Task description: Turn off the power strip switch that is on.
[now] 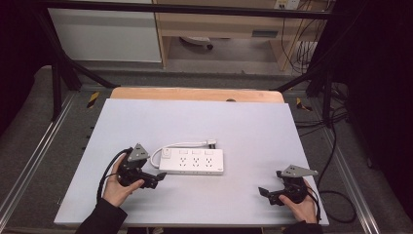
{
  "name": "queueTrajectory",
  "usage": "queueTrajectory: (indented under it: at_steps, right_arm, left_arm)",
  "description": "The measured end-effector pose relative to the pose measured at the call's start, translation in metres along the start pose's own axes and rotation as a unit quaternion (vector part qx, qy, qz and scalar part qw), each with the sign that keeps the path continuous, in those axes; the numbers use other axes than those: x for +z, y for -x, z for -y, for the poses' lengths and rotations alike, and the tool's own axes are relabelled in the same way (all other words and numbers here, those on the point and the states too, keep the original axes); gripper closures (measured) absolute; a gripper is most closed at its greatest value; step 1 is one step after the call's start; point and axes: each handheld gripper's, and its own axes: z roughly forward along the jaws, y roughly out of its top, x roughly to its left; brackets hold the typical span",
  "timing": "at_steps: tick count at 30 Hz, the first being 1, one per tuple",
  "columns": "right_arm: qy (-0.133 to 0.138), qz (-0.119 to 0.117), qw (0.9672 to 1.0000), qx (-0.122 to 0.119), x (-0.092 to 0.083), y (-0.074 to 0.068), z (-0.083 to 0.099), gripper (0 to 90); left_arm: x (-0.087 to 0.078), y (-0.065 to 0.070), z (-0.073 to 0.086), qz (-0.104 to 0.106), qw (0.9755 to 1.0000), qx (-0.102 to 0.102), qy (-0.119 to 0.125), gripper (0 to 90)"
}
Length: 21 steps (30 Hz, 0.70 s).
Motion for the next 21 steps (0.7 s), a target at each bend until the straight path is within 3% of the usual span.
queueTrajectory:
  at_steps: [21]
  right_arm:
    - [0.000,0.000,1.0000,0.001,0.000,0.000,0.000,0.9]
  left_arm:
    - [0.011,0.003,-0.015,0.001,1.0000,0.003,0.001,4.6]
